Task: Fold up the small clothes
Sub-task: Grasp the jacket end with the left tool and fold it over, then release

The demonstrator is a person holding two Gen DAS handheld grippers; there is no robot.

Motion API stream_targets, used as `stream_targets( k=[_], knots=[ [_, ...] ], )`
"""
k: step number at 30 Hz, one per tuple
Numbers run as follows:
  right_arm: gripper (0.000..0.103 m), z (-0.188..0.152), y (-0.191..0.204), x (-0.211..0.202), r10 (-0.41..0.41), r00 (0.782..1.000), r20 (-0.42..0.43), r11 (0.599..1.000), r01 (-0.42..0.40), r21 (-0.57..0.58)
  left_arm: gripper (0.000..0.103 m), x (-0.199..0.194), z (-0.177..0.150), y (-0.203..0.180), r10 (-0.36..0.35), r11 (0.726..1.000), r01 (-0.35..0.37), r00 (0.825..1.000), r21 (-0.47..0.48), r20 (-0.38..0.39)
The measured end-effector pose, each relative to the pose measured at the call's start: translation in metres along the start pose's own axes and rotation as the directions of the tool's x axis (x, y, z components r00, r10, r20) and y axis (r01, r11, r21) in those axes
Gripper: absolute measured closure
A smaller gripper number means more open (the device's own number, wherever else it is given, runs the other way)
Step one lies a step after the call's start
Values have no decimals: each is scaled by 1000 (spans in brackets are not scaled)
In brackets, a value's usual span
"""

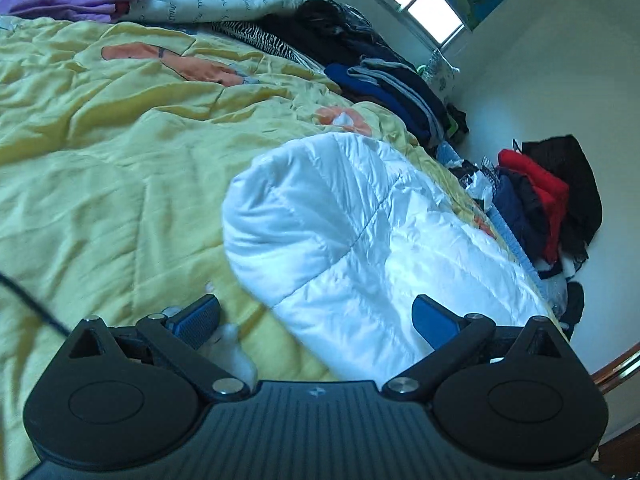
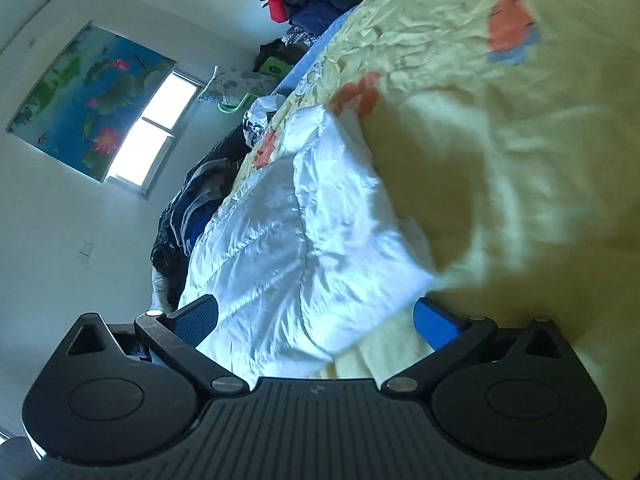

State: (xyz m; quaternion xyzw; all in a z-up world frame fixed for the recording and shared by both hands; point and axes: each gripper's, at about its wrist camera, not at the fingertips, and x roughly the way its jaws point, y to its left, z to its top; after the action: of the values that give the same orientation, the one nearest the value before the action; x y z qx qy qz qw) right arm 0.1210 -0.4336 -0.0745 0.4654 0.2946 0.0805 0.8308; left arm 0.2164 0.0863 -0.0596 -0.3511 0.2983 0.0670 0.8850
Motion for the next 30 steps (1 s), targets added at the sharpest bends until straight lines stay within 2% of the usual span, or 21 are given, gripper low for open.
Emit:
stream_targets(
  k=[3,4,6,7,8,11,16,20,23,25,27,28,30],
  knots=[
    [1,1,4,15,-12,997,70,999,16,-46,1,9,6,-3,-12,998,12,1000,-54,6],
    [6,3,6,20,-15,996,90,998,20,-60,1,14,10,-4,-10,998,10,1000,-69,2],
    [23,3,5,29,-17,994,109,997,25,-75,9,22,16,-8,-11,995,10,1000,-95,-10],
    [48,2,4,33,-22,995,102,997,30,-73,38,26,18,-10,1,995,-4,1000,-98,-25],
    [82,3,0,37,-13,996,86,998,18,-52,66,32,19,-10,18,994,-24,998,-102,-63],
    [82,4,-15,36,22,997,76,999,-24,32,80,37,22,-5,-20,991,5,994,-132,-110],
    [84,6,-3,9,69,993,97,998,-68,-7,87,2,28,-5,-65,994,57,994,-89,-89],
    [84,-1,8,-35,127,990,65,991,-123,-54,87,-38,26,7,-87,995,83,991,-52,-99],
    [84,-20,-3,-59,117,993,10,993,-117,-14,87,-54,15,25,-73,996,66,990,-67,-118],
    [83,-31,-15,-66,101,995,-13,995,-100,15,86,-50,7,34,-59,997,52,989,-54,-136],
    [77,-38,-31,-62,73,997,-35,996,-71,54,77,-38,0,40,-25,999,18,987,-48,-160],
    [71,-39,-40,-58,63,997,-48,992,-58,109,75,-36,-2,42,-31,998,23,988,-51,-155],
    [69,-39,-48,-58,78,995,-59,983,-66,174,71,-41,1,38,-10,1000,10,990,-5,-144]
  ],
)
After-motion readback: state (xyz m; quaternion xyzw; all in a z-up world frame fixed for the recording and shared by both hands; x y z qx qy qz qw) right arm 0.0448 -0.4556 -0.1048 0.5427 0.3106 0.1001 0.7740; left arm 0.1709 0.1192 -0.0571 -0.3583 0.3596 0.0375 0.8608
